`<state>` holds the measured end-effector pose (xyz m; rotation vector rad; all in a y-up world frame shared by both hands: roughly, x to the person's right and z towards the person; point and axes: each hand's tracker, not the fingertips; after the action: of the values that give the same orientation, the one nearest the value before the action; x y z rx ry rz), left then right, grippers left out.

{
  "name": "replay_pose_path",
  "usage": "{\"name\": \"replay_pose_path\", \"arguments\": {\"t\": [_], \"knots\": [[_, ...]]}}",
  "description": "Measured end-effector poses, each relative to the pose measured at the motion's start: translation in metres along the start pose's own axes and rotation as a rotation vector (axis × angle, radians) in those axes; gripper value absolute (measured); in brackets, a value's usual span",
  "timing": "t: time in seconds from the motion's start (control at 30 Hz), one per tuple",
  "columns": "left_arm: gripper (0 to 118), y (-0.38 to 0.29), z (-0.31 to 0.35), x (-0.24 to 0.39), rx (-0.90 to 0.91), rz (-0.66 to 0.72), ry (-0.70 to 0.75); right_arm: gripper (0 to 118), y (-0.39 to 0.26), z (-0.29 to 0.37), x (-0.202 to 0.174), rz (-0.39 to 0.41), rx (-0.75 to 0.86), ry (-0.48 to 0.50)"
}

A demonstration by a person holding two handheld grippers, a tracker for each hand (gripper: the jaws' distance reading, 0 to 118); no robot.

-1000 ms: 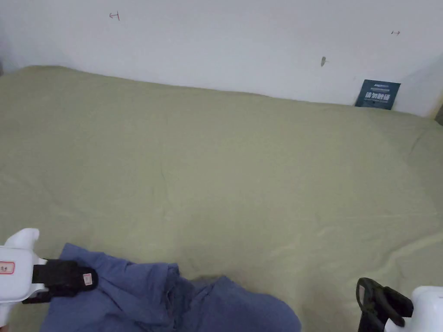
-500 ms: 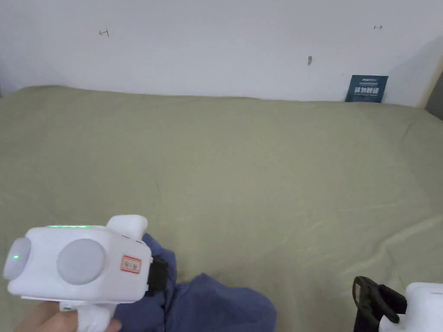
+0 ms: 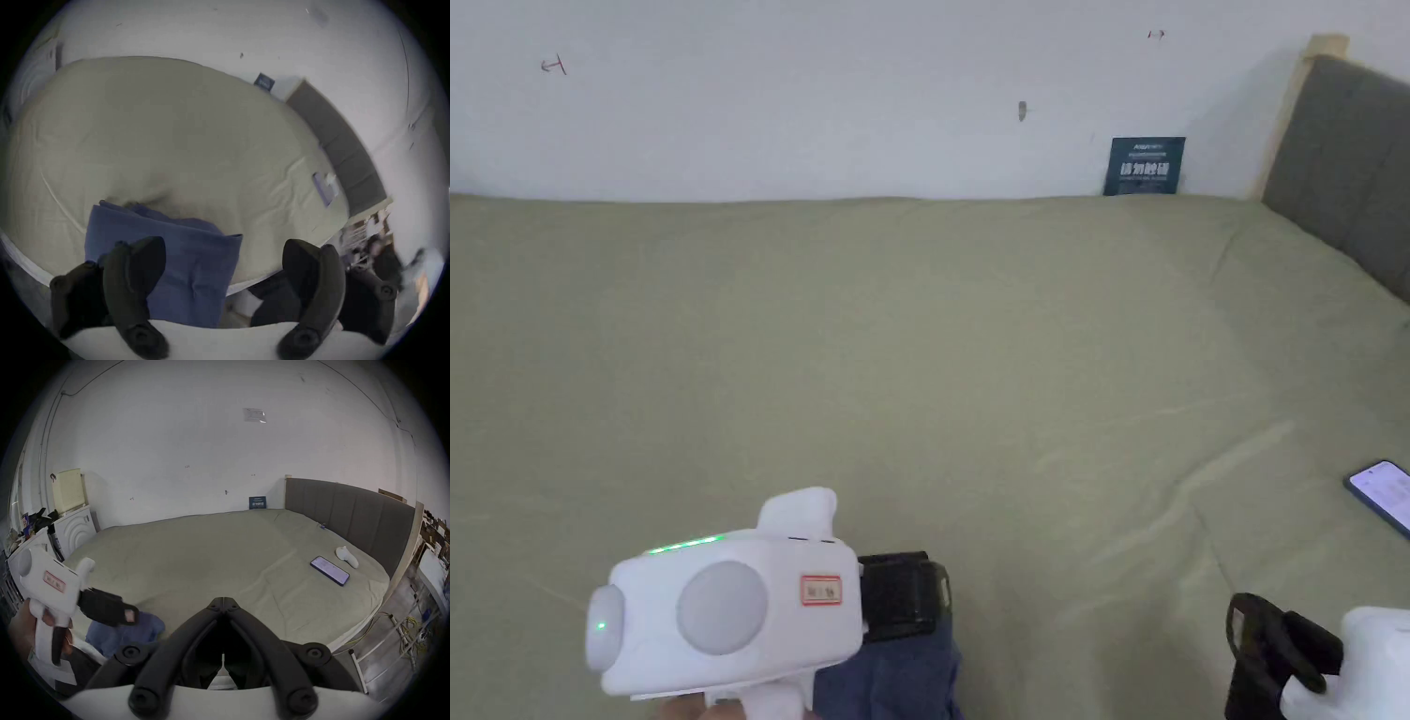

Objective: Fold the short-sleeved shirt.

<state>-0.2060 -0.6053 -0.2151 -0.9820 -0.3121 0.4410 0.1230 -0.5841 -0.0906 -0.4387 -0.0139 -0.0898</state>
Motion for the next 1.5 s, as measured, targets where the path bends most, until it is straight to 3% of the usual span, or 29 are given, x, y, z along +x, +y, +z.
{"name": "replay_pose_path", "arguments": {"t": [0.03,0.07,0.1,0.27,0.4,0.5,0.57,0.63,0.77,1.07,1.2,1.23,1.27,1.3,1.4,1.43,1.47,1.5], "knots": [[70,0.005,0.012,-0.005,0.018,0.023,-0.043,0,0.000,-0.001,0.000,-0.007,-0.002,0.000],[22,0.006,0.021,-0.013,0.027,0.023,-0.081,0,0.000,-0.004,-0.002,-0.015,-0.006,0.005],[0,0.006,0.024,-0.017,0.021,0.007,-0.095,0,-0.001,-0.006,-0.003,-0.023,-0.012,0.012],[0,-0.006,0.019,-0.053,-0.077,0.046,-0.167,0,-0.004,-0.011,-0.019,-0.032,-0.040,0.059],[0,-0.043,-0.028,-0.062,-0.230,0.055,-0.304,0,-0.008,-0.016,-0.029,-0.003,-0.072,0.090],[0,-0.060,-0.081,-0.066,-0.260,0.030,-0.250,0,-0.011,-0.022,-0.034,-0.011,-0.122,0.127],[0,-0.066,-0.111,-0.072,-0.271,0.050,-0.231,0,-0.014,-0.025,-0.036,-0.037,-0.164,0.182],[0,-0.064,-0.113,-0.071,-0.262,0.116,-0.317,0,-0.018,-0.028,-0.038,-0.050,-0.206,0.229],[0,-0.046,-0.081,-0.066,-0.229,0.031,-0.285,0,-0.029,-0.044,-0.052,-0.055,-0.308,0.367],[0,-0.002,0.040,-0.134,-0.044,0.026,-0.193,0,-0.063,-0.164,-0.119,-0.269,-0.621,0.870],[0,0.003,0.043,-0.177,-0.068,0.059,-0.113,0,-0.098,-0.236,-0.112,-0.327,-0.772,0.902],[0,0.006,0.040,-0.185,-0.073,0.063,-0.116,0,-0.105,-0.253,-0.102,-0.401,-0.820,0.940],[0,0.008,0.036,-0.193,-0.087,0.062,-0.116,0,-0.108,-0.261,-0.088,-0.511,-0.842,1.047],[0,0.011,0.032,-0.200,-0.100,0.069,-0.115,0,-0.108,-0.266,-0.080,-0.549,-0.857,1.087],[2,0.016,0.016,-0.210,-0.166,0.071,-0.197,0,-0.105,-0.262,-0.071,-0.498,-0.853,1.071],[15,0.017,0.010,-0.211,-0.182,0.067,-0.257,0,-0.108,-0.263,-0.067,-0.525,-0.860,1.072],[40,0.017,0.001,-0.212,-0.209,0.076,-0.315,0,-0.110,-0.264,-0.063,-0.564,-0.864,1.083],[78,0.017,-0.009,-0.212,-0.242,0.107,-0.370,0,-0.114,-0.264,-0.059,-0.584,-0.859,1.081]]}}
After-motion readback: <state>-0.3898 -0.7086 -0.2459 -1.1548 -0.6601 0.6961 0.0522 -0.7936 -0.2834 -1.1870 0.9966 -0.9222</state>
